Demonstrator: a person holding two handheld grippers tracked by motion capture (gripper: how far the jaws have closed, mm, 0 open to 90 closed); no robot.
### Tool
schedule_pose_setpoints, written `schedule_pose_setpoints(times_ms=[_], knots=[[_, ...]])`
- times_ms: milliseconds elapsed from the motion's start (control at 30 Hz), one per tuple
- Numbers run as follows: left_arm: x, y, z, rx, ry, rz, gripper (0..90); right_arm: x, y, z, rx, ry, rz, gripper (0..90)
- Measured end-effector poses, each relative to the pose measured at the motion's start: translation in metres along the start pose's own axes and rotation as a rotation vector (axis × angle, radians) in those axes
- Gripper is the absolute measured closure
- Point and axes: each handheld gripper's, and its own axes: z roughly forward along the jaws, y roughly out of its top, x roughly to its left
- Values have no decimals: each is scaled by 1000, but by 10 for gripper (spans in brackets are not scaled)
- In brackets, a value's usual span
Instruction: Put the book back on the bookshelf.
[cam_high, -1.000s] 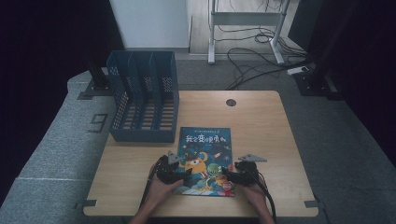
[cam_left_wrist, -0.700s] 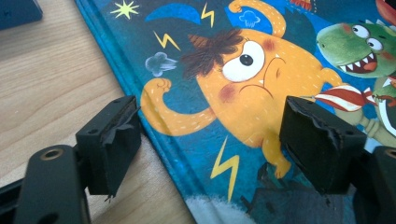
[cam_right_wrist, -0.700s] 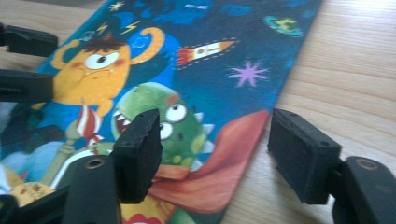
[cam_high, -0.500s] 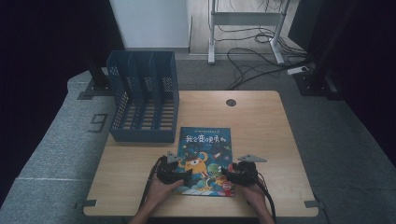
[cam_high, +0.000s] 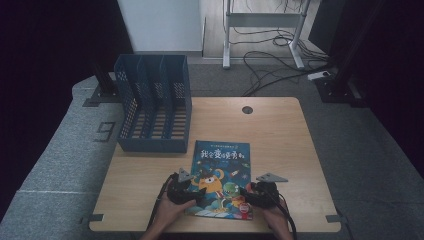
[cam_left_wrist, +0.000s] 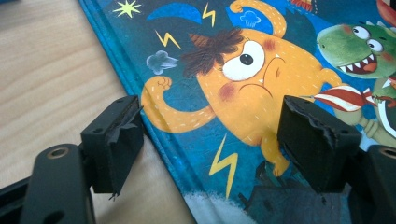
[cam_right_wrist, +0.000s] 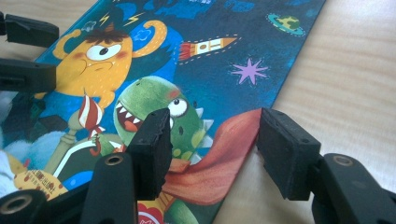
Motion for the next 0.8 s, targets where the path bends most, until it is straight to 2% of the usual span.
schedule_pose_setpoints(times_ms=[200,333,500,800], knots=[[0,1,2,2,-2,11,193,1,2,-1,7,17,-22,386],[1,5,6,3,0,10,161,-1,5,1,-15,31,-13,370],[2,11,11,11,9,6,135,-3,9,9,-23,2,-33,339],[8,18,18,1,17,-8,134,-11,21,22,-37,-19,-27,329]])
